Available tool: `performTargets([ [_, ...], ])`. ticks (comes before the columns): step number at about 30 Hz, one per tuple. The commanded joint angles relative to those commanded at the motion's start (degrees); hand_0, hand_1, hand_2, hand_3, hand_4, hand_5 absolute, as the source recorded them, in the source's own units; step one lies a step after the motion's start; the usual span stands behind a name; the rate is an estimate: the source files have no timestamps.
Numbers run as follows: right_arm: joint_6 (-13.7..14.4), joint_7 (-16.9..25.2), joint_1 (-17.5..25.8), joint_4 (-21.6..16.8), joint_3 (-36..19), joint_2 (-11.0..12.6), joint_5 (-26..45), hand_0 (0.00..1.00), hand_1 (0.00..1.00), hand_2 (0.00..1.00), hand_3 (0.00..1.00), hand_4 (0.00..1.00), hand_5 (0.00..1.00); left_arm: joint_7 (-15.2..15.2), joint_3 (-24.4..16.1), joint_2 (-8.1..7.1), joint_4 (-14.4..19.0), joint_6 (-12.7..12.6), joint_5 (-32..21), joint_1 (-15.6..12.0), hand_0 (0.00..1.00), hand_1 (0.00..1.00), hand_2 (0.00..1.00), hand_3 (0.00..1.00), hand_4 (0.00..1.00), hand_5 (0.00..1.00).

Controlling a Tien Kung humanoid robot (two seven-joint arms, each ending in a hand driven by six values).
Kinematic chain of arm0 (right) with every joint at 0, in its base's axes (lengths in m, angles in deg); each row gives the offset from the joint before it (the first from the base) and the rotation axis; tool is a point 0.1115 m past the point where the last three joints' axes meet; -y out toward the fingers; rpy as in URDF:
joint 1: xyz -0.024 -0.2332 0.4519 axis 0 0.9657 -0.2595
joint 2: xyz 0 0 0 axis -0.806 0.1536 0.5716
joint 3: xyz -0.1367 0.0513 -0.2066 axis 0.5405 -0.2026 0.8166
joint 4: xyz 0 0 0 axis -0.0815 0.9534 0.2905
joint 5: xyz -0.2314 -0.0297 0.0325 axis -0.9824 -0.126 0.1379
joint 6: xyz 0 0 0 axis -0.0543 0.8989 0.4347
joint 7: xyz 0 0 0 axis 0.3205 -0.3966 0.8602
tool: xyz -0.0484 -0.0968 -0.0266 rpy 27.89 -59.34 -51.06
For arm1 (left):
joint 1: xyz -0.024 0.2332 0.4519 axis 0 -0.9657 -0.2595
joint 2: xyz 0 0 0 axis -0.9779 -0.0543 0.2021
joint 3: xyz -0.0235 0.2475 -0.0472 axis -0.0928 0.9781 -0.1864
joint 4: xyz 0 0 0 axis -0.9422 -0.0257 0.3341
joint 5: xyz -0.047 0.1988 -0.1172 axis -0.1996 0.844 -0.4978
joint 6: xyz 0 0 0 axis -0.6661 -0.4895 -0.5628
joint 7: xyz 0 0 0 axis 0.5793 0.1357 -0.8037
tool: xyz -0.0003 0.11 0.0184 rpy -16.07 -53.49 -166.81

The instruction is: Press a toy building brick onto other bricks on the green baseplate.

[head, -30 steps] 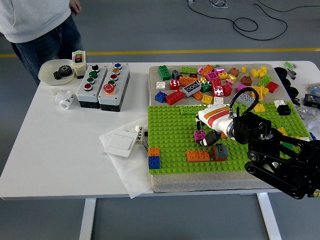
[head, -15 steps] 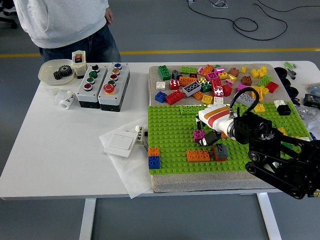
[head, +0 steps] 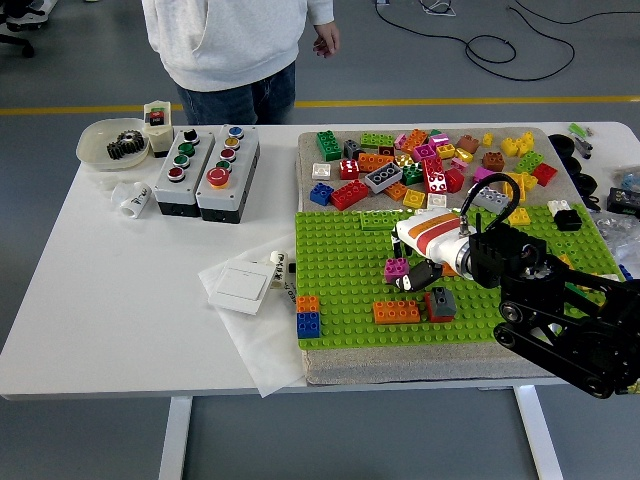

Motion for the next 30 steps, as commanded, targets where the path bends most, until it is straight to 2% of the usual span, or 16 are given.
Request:
performTargets([
  [9,0.8,-0.1,0.5,-1.6,-1.1,0.5,-0.3,0.561,0.476,0.534,0.487,0.754,0.395,-0.1,-0.2,0.09,0.0,0.1,0.4,-0.4,0.774,0.78,0.789,0.581,0.611,0.622],
  [15,1.3,-0.2,1.2,-4.9,-3.3,2.4,-1.1,0.562,0.478,0.537,0.49,0.749,0.413,-0.1,-0.4,0.08,0.0,0.1,0.4,-0.6,0.775,0.78,0.789,0.581,0.612,0.623],
  [17,1.7,-0.1,1.9,-7.4,-5.0,4.1,-1.5,0.562,0.478,0.537,0.49,0.749,0.413,0.0,-0.2,0.03,0.0,0.1,0.3,-0.6,0.775,0.78,0.789,0.581,0.612,0.623],
  [19,1.7,0.0,2.1,-8.4,-5.5,4.7,-1.7,0.562,0.478,0.537,0.49,0.749,0.413,0.0,-0.2,0.02,0.0,0.1,0.3,-0.6,0.775,0.78,0.789,0.581,0.612,0.623],
  [23,2.2,0.8,4.0,-14.4,-8.3,10.2,-1.8,0.563,0.48,0.537,0.491,0.747,0.421,0.1,-0.5,-0.04,0.0,0.0,0.4,-0.6,0.772,0.779,0.789,0.581,0.612,0.623],
  [27,2.8,2.2,5.6,-18.4,-9.8,14.2,-1.6,0.561,0.482,0.537,0.492,0.748,0.424,0.0,-0.8,-0.02,0.0,0.0,0.7,-0.6,0.773,0.78,0.789,0.581,0.612,0.623],
  [30,3.1,3.0,6.2,-19.8,-9.9,15.8,-1.4,0.561,0.482,0.537,0.492,0.748,0.424,0.0,-1.0,0.0,0.0,0.1,0.9,-0.7,0.773,0.78,0.789,0.581,0.612,0.623],
])
